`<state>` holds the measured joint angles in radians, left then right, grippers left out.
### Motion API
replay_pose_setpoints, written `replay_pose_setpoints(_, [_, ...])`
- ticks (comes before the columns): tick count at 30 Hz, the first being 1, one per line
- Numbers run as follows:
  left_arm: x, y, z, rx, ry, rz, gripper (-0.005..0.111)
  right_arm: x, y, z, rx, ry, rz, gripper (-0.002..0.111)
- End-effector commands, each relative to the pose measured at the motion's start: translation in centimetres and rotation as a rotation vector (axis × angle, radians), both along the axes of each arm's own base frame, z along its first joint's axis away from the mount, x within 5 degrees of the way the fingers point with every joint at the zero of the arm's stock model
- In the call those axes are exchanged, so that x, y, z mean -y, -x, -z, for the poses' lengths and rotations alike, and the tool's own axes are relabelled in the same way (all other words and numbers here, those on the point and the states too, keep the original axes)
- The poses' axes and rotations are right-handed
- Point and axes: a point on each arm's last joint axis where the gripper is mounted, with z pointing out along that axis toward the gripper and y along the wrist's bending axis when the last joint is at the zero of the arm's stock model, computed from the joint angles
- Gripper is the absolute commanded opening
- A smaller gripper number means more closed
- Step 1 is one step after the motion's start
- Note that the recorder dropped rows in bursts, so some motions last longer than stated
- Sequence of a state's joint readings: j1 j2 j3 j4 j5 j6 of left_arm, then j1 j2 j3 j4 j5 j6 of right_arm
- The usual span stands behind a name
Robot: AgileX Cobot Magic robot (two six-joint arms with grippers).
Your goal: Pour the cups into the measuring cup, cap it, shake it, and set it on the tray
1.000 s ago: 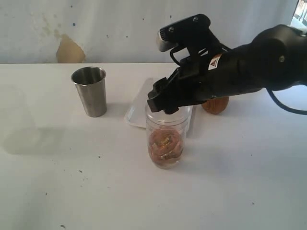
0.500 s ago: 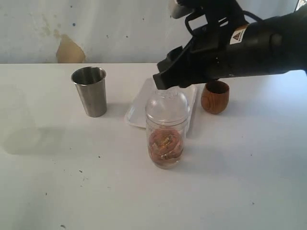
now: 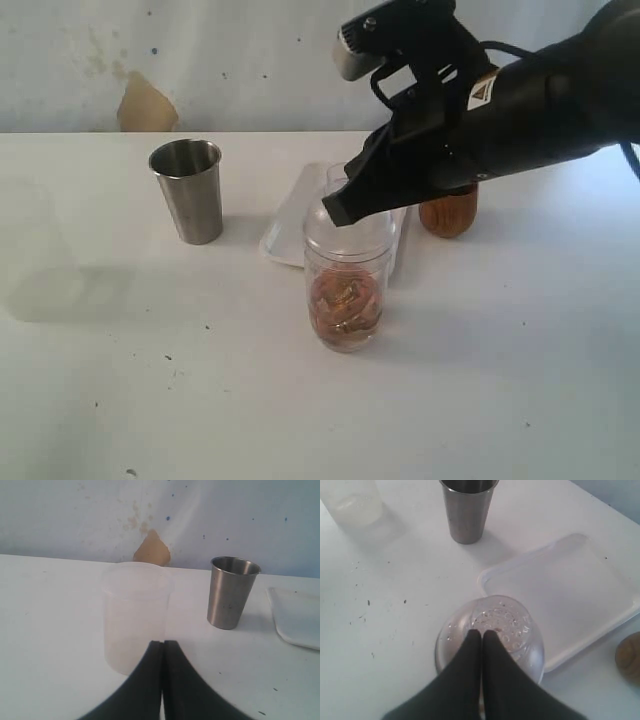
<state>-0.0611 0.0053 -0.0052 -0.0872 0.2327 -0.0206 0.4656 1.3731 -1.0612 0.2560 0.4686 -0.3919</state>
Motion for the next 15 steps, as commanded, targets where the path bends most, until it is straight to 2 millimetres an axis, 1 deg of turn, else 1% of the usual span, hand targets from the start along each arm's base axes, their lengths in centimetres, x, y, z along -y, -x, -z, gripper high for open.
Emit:
replay_pose_setpoints(1, [0.0,0.0,0.1,0.007,-0.003,-0.004,0.000,-0.1,-0.1,-0.3,0.012,0.007,-0.010,0.000])
replay_pose_setpoints(6, [0.0,0.0,0.1,0.007,-0.003,-0.004,0.000,-0.1,-0.3,-0.4,0.035,0.006,-0.007,0.000])
replay_pose_setpoints(11, [0.0,0.0,0.1,0.007,-0.003,-0.004,0.000,-0.3,-0.8,1.0,0.008,0.045,-0.013,0.000])
replay_pose_setpoints(15, [0.0,0.0,0.1,0.007,-0.003,-0.004,0.000,-0.3,-0.9,1.4,-0.007,0.049,-0.013,0.000])
